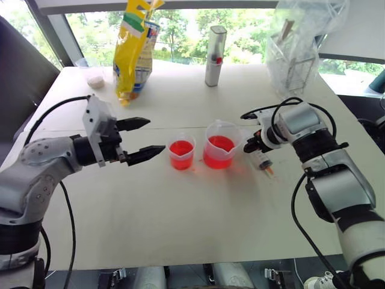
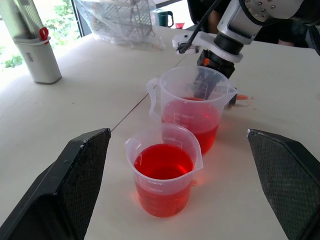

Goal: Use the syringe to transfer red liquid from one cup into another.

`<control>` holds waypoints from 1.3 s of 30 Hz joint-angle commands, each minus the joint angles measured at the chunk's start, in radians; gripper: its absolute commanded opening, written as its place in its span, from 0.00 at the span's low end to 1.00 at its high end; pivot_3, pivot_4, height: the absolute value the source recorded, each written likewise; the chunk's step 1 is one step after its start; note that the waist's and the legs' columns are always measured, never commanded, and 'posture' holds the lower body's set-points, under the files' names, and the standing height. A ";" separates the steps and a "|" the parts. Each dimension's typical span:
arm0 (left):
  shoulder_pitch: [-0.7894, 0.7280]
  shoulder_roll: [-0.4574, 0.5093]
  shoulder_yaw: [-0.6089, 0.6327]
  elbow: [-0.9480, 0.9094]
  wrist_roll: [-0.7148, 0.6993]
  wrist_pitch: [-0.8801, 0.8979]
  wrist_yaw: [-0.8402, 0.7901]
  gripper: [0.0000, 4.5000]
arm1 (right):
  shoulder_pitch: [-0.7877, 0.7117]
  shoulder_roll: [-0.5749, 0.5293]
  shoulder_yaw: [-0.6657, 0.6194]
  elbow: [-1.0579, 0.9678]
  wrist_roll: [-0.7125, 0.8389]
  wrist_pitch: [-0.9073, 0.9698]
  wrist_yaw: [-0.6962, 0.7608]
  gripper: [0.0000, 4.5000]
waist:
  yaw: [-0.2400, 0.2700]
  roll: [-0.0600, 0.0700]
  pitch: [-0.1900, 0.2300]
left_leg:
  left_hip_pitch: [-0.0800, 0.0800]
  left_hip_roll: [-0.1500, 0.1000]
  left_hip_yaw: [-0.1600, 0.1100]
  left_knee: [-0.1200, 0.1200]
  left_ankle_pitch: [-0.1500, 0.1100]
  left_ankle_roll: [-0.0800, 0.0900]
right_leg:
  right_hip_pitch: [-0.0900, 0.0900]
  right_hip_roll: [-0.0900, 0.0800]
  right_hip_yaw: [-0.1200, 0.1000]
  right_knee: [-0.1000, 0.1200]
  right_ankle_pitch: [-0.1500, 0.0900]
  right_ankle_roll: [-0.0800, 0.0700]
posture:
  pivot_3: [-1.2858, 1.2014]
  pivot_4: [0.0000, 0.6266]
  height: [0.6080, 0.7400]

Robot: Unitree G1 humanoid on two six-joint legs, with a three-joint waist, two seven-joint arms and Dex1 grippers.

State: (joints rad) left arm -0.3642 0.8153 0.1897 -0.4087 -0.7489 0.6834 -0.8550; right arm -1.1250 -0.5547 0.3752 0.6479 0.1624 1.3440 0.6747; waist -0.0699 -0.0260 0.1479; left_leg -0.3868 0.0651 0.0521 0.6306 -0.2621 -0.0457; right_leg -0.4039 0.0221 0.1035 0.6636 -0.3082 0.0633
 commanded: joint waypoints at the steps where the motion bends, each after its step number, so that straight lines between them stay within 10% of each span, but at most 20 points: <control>1: -0.048 0.005 0.008 0.011 0.005 -0.028 -0.021 1.00 | 0.001 -0.051 -0.080 -0.114 0.027 0.084 -0.001 0.30 | 0.002 0.000 0.000 | 0.000 0.000 0.000 0.000 0.000 0.000 | 0.000 0.000 0.000 0.000 0.000 0.000 | 0.52 0.24 1.00; 10: -0.241 -0.030 -0.030 0.174 0.033 -0.068 -0.078 1.00 | 0.085 -0.075 -0.527 -0.681 0.113 -0.081 -0.102 0.30 | 0.000 0.001 0.000 | -0.002 -0.001 -0.001 -0.001 0.000 0.000 | -0.002 0.000 -0.003 0.000 0.000 0.000 | 0.52 0.24 1.00; 16: -0.412 -0.086 -0.099 0.325 0.093 -0.126 -0.147 1.00 | 0.201 0.151 -0.734 -0.907 0.243 -0.412 -0.176 0.30 | 0.001 0.000 0.000 | -0.001 0.000 -0.001 0.000 0.000 0.000 | 0.000 0.003 -0.004 0.001 0.000 0.000 | 0.52 0.24 1.00; 27: -0.659 -0.175 -0.175 0.548 0.163 -0.181 -0.288 1.00 | 0.568 0.378 -0.585 -0.920 0.271 -0.829 -0.124 0.30 | 0.000 0.001 0.000 | -0.002 -0.001 -0.001 0.001 0.000 0.000 | 0.000 0.000 -0.004 0.001 0.000 0.000 | 0.52 0.24 1.00; 39: -0.763 -0.320 -0.218 0.684 0.242 -0.249 -0.298 1.00 | 0.733 0.379 -0.422 -0.774 0.145 -1.119 -0.106 0.30 | 0.001 0.001 0.000 | -0.001 -0.001 -0.001 0.001 0.000 0.000 | 0.001 0.002 -0.004 0.002 0.000 0.000 | 0.52 0.24 1.00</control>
State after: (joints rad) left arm -1.0850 0.5023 -0.0270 0.2696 -0.5215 0.4637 -1.1550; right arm -0.3932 -0.1706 -0.0584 -0.1258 0.3200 0.2603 0.5661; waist -0.0693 -0.0251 0.1477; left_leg -0.3874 0.0643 0.0510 0.6322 -0.2619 -0.0460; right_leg -0.4030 0.0237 0.0999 0.6655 -0.3082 0.0637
